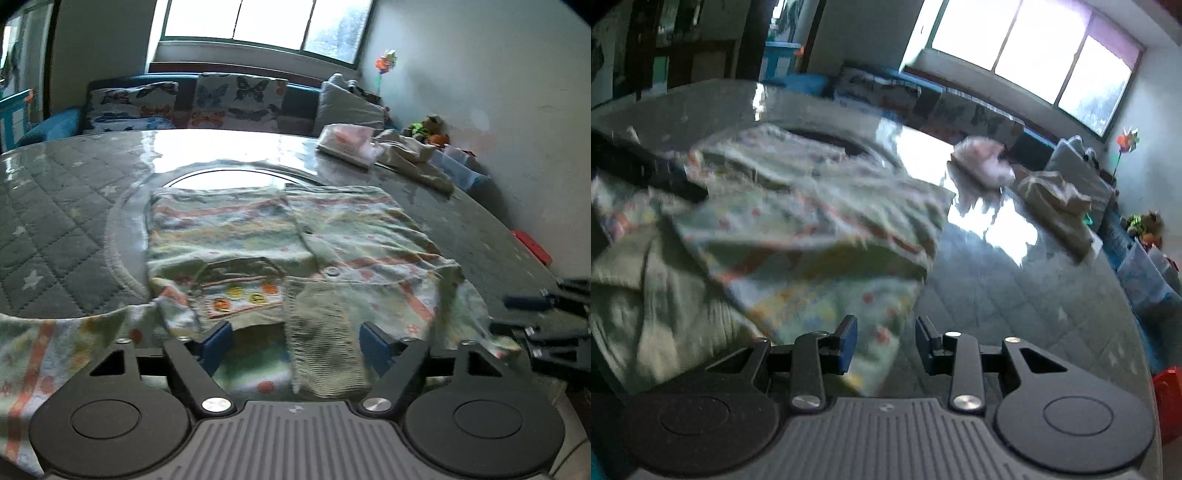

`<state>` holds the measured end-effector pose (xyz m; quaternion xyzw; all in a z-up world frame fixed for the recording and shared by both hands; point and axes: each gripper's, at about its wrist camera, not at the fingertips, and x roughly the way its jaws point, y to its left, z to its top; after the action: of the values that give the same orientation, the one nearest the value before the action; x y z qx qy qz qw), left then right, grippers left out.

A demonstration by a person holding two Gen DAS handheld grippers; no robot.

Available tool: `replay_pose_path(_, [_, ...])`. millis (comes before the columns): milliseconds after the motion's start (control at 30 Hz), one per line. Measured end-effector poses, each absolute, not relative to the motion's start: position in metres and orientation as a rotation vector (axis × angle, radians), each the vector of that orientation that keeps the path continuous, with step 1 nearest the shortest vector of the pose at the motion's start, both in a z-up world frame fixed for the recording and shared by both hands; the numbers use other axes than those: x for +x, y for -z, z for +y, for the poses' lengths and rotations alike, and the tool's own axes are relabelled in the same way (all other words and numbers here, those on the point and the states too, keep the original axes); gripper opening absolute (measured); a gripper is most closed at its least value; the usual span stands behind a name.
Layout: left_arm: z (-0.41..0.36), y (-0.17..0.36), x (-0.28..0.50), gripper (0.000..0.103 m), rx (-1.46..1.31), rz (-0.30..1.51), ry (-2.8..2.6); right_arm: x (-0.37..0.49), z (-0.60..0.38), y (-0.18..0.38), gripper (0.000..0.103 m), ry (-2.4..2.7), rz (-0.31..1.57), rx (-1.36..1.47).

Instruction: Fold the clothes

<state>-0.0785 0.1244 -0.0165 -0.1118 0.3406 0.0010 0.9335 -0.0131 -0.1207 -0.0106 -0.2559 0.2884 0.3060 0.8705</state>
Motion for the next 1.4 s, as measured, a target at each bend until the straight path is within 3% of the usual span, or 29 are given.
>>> replay_pose_path(67, [0.121, 0.018, -0.076, 0.069, -0.219, 0.701, 0.007, -0.01, -0.112, 0.006, 0.033, -0.672, 0.587, -0.491])
replay_pose_path(133, [0.12, 0.021, -0.074, 0.058, -0.221, 0.71, 0.017, -0.004, -0.099, 0.007, 0.033, -0.719, 0.576, -0.459])
replay_pose_path(200, [0.118, 0.023, -0.073, 0.038, -0.221, 0.708, 0.018, 0.0, -0.086, 0.012, 0.033, -0.758, 0.572, -0.453])
replay_pose_path(300, [0.119, 0.022, -0.073, 0.022, -0.242, 0.709, 0.017, 0.003, -0.069, 0.021, 0.033, -0.796, 0.589, -0.438])
replay_pose_path(400, [0.12, 0.019, -0.076, 0.013, -0.237, 0.695, 0.0, 0.001, -0.059, 0.028, 0.034, -0.838, 0.594, -0.44])
replay_pose_path(833, [0.136, 0.016, -0.088, 0.016, -0.279, 0.682, -0.053, 0.019, -0.064, 0.028, 0.037, -0.818, 0.628, -0.367])
replay_pose_path(1200, [0.199, 0.008, -0.149, 0.053, -0.326, 0.664, -0.381, 0.016, -0.037, 0.026, 0.038, -0.914, 0.631, -0.359])
replay_pose_path(1400, [0.245, 0.006, -0.183, 0.066, -0.354, 0.633, -0.66, 0.01, -0.028, 0.028, 0.043, -0.95, 0.635, -0.382])
